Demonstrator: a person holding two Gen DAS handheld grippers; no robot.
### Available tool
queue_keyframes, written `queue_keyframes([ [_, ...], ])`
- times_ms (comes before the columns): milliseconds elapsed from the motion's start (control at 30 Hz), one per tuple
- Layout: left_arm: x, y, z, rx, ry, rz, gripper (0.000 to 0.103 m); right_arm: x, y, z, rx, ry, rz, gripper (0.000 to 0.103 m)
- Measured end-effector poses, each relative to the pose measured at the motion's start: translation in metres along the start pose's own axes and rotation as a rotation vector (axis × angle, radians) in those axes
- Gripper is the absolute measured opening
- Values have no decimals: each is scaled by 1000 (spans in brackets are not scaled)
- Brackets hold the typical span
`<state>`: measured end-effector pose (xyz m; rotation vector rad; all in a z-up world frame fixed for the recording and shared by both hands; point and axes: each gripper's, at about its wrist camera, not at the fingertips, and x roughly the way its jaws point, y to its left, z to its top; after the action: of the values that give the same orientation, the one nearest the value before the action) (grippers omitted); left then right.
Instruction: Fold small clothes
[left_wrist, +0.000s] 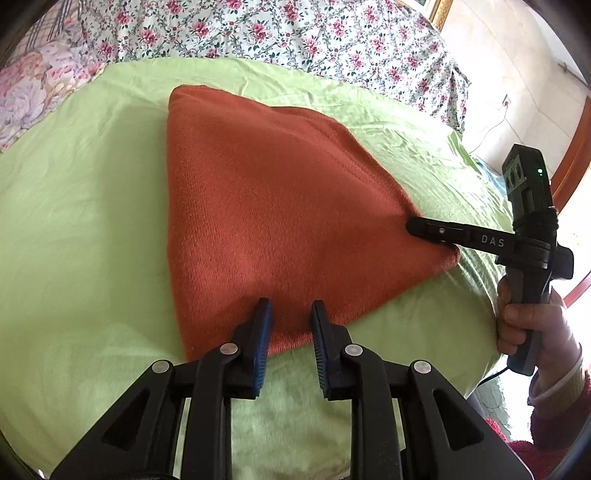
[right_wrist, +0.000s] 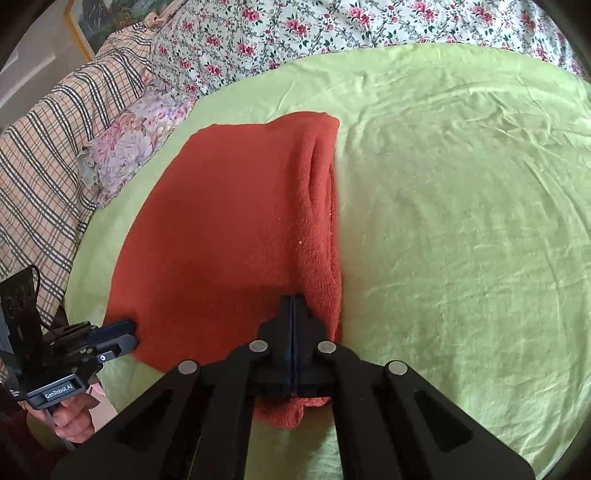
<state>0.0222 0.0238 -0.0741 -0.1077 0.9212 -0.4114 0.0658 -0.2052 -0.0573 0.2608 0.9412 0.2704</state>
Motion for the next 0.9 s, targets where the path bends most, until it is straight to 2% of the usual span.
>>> queue_keyframes([
  [233,-12,2,-7,-21,9,31,28,-20,2,-15,25,-21,-32,0],
  [300,-18,2,-12,-29,13,39,30,-28,4,-19,36,-28,-32,3],
  [367,-21,3,-15,-36,21,50,32,-37,8,-22,35,-32,-75,10],
  [433,-26,5,-19,-41,24,68,36,-43,9,-26,42,-33,-97,28],
  [600,-43,18,-21,-75,3,89,45,-61,15,-36,50,-53,-82,33],
  [667,-50,21,-21,-85,-7,102,49,-65,20,-41,40,-54,-78,37],
  [733,-55,22,-23,-80,-13,123,52,-66,26,-44,28,-50,-78,47],
  [900,-66,21,-27,-68,-14,145,60,-65,39,-57,-8,-25,-56,57],
])
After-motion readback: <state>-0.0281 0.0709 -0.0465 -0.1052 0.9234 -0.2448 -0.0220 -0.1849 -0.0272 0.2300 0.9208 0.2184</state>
